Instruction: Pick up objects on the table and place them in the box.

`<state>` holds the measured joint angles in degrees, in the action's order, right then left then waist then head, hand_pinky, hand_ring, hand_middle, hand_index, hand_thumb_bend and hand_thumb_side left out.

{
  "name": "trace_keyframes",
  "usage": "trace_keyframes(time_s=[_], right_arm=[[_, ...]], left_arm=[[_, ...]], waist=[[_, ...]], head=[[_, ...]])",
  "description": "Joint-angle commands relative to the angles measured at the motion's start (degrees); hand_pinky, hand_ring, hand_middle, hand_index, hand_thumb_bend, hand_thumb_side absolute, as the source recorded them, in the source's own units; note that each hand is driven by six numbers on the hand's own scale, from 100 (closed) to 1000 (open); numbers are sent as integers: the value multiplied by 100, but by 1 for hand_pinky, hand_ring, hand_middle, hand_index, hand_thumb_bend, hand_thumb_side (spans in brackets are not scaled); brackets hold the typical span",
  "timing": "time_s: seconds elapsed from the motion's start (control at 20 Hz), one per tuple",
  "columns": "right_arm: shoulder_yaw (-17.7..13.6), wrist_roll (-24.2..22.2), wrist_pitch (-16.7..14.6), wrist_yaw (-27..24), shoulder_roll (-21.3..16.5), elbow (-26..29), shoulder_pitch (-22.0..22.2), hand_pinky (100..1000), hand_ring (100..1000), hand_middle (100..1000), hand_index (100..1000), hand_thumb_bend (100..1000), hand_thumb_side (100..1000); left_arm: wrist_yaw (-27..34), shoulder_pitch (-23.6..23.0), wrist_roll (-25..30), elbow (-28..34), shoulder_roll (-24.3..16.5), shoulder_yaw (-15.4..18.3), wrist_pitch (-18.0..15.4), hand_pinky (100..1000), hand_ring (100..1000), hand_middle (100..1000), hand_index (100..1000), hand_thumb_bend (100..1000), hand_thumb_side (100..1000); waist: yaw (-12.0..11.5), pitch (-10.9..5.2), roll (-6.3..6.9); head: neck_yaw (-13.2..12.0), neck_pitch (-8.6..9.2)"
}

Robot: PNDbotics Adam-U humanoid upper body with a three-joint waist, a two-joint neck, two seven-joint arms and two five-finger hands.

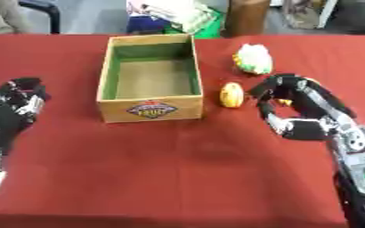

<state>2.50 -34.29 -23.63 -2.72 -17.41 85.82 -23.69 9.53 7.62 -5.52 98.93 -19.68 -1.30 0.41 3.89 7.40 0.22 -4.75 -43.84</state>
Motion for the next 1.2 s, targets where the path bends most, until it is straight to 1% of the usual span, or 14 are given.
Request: trace_keyframes(time_s=[0.05, 0.6, 0.75, 0.95, 1.05, 1.2], right_arm=[[-30, -4, -5, -24, -85, 125, -85, 580, 738, 577, 703, 100, 204], [-30, -5, -16, -22, -90, 120, -93, 581, 738, 577, 703, 100, 205], [-24, -3, -64, 0, -138, 113, -137, 582, 739, 580, 705, 100, 206], [-27, 68, -191, 8, -337, 5, -302, 585, 741, 587, 711, 100, 208], [-26, 131, -321, 32, -507, -92, -444, 590, 745, 598, 727, 100, 212], [-13, 219, -598, 108, -802, -304, -712, 599, 755, 624, 758, 100, 217]], left_arm=[[-23, 65, 19, 90, -80, 20, -12, 797, 626, 604, 721, 171, 220], [-21, 69, 21, 91, -81, 17, -13, 797, 626, 604, 720, 171, 219], [-20, 69, 21, 95, -84, 17, -13, 797, 626, 604, 720, 171, 219], [-20, 60, 24, 95, -90, 14, -11, 797, 626, 604, 720, 171, 219], [-20, 56, 27, 96, -94, 12, -10, 797, 626, 604, 720, 171, 219], [-19, 53, 34, 94, -99, 3, -7, 797, 626, 604, 720, 172, 219]], waist=[[-10, -53, -2], [-15, -54, -9], [-19, -58, -11], [-34, -69, -14], [-39, -74, -17], [-47, -81, -26]], head=[[-10, -28], [-8, -28], [-11, -28], [-9, -28], [-1, -28], [19, -28]])
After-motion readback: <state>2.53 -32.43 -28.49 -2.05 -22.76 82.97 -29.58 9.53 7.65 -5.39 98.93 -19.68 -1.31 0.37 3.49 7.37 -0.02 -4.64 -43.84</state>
